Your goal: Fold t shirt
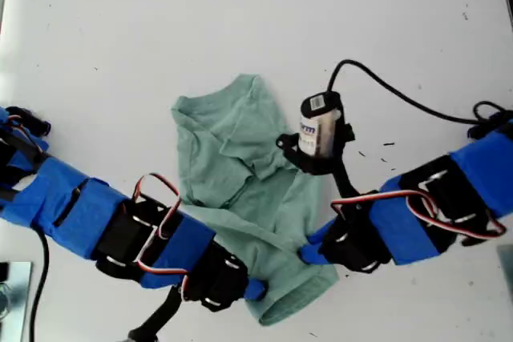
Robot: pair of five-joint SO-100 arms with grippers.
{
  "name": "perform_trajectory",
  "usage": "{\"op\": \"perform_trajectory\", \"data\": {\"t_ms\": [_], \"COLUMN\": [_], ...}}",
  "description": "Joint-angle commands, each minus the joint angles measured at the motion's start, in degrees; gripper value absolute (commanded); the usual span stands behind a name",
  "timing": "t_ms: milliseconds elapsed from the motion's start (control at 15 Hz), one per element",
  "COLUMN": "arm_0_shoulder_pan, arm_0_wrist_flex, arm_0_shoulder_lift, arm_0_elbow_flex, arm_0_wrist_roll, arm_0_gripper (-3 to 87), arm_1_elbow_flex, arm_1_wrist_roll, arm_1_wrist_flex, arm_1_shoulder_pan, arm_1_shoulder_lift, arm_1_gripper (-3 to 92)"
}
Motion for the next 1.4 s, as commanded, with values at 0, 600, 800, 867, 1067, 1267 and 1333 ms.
{"op": "perform_trajectory", "data": {"t_ms": [0, 600, 800, 867, 1067, 1267, 1333], "arm_0_shoulder_pan": [4.0, -18.7, -24.5, -30.1, -38.1, -34.5, -32.5], "arm_0_wrist_flex": [-2.6, 6.3, -6.6, -8.3, -3.6, -0.7, -0.2], "arm_0_shoulder_lift": [5.2, 33.8, 58.3, 72.7, 105.6, 124.5, 130.3], "arm_0_elbow_flex": [-0.8, 27.4, 55.4, 68.7, 89.5, 104.5, 109.6], "arm_0_wrist_roll": [-0.5, 4.4, 4.3, 2.5, 4.2, -1.1, -3.0], "arm_0_gripper": [-0.2, -0.2, 28.0, 30.0, 31.3, 26.6, 26.1], "arm_1_elbow_flex": [0.2, -20.3, -20.7, -12.7, 16.2, 29.2, 35.0], "arm_1_wrist_roll": [-1.5, -19.2, -20.3, -17.9, -15.3, -15.4, -14.9], "arm_1_wrist_flex": [-3.7, -2.9, -1.3, -4.6, -8.5, 5.9, 8.6], "arm_1_shoulder_pan": [-0.5, 27.2, 33.7, 39.5, 54.4, 59.2, 59.1], "arm_1_shoulder_lift": [3.9, -12.2, -9.2, -0.9, 35.4, 61.2, 68.8], "arm_1_gripper": [2.5, 2.5, 40.9, 37.0, 33.4, 32.9, 32.9]}}
